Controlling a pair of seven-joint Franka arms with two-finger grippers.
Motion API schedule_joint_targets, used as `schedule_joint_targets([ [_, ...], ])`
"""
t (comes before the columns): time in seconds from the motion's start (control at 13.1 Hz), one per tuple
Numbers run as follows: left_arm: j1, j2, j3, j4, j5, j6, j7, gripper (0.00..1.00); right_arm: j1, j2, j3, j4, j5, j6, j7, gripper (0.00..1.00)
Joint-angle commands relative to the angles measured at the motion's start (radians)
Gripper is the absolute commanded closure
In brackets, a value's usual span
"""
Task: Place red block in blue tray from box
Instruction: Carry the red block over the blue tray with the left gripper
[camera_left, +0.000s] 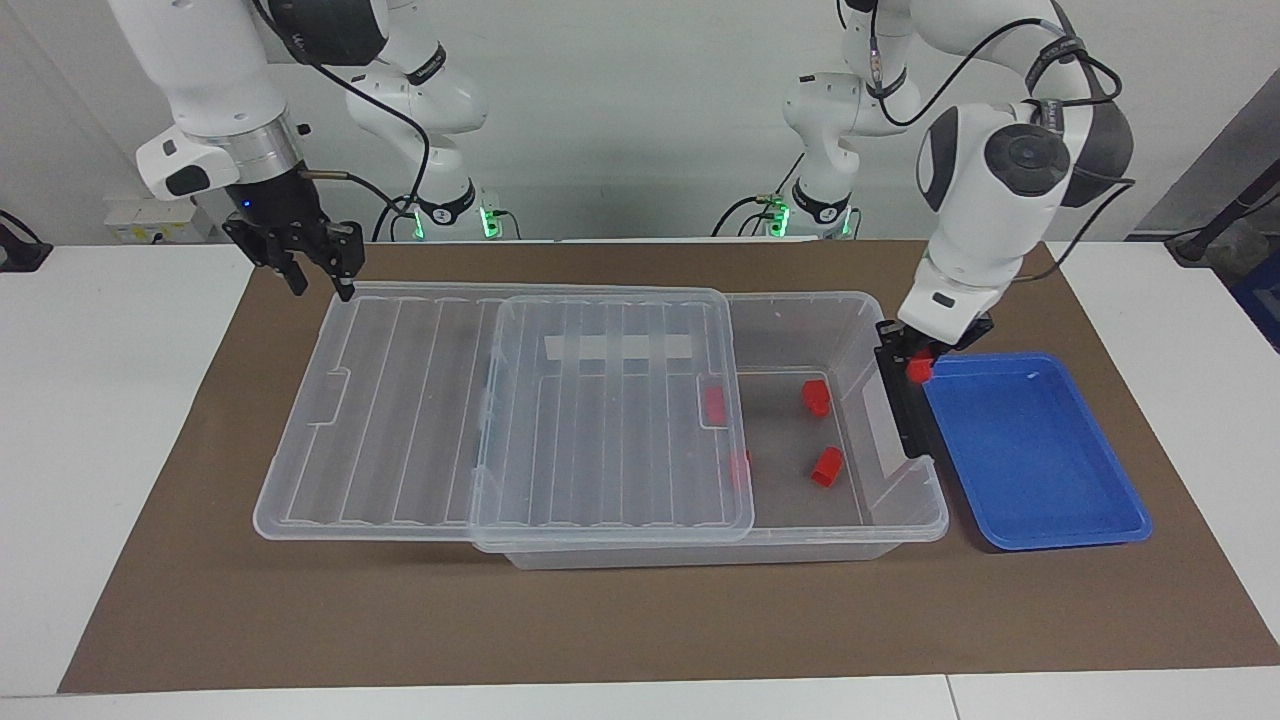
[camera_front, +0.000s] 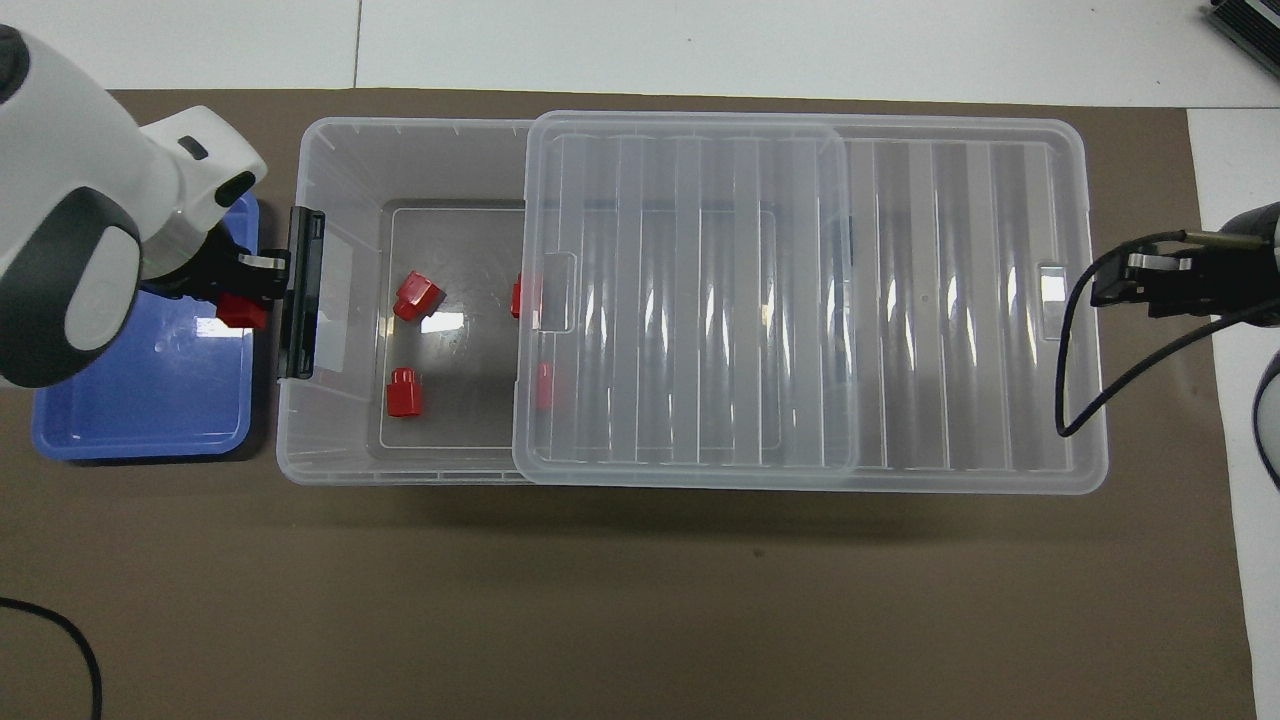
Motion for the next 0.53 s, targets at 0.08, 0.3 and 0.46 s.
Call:
schedule_joint_targets([
  [0.08,0.123,-0.012,-0.007,-0.071,-0.031,0.120,0.186,0.87,-0.084,-0.018,-0.001,-0.124,0.020,0.143,-0.057,1.00],
  [0.3,0.240,-0.059,-0.007,-0.246,-0.031,0.316,0.382,0.87,-0.147,0.003,-0.001,-0.187,0.020,0.226,-0.152,1.00],
  [0.46,0.287,-0.069,-0.007,-0.358,-0.031,0.474,0.448,0.87,-0.172,0.029,-0.001,-0.200,0.020,0.265,-0.199,1.00],
])
